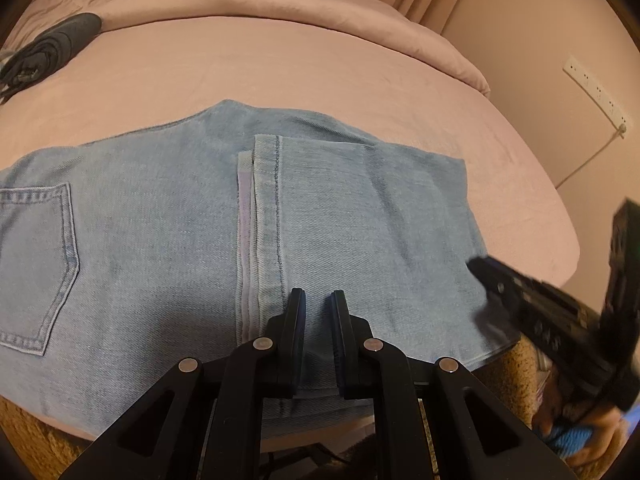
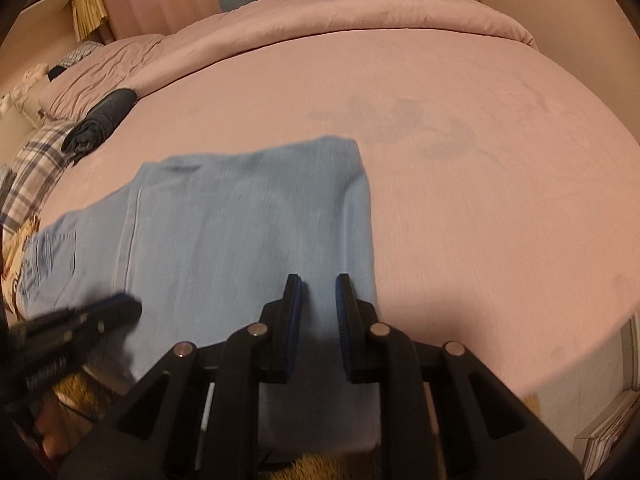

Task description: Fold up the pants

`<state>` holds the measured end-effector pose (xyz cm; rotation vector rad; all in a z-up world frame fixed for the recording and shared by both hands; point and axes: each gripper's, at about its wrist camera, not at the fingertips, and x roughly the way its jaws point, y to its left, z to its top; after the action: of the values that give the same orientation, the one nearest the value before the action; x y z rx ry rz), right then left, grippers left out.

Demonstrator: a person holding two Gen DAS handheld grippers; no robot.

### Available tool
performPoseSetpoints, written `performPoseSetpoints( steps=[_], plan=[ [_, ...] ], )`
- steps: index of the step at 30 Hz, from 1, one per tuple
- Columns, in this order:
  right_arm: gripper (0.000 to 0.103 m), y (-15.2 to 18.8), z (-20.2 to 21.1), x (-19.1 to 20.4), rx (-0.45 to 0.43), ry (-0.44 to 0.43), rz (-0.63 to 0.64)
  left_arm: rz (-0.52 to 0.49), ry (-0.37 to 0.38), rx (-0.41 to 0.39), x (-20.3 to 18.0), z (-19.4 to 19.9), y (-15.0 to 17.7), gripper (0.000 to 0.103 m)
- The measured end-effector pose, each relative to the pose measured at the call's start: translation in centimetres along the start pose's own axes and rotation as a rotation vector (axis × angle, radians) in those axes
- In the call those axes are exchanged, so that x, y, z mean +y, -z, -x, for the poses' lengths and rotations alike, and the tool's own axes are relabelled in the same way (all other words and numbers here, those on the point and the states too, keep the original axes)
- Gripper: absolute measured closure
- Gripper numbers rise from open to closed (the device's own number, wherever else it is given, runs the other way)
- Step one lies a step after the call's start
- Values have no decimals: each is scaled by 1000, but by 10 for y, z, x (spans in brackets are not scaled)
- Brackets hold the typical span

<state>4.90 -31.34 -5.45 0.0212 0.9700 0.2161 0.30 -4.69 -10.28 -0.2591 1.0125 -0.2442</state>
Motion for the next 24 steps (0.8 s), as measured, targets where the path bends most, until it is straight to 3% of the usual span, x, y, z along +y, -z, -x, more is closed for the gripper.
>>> performPoseSetpoints(
  steps=[10, 24],
  plan=[
    [86, 27, 17, 6, 13, 24, 14, 13, 12, 0, 4, 3, 1, 91],
    [85, 32, 15, 9, 18, 20, 17, 16, -3, -3, 3, 9, 4, 91]
  ],
)
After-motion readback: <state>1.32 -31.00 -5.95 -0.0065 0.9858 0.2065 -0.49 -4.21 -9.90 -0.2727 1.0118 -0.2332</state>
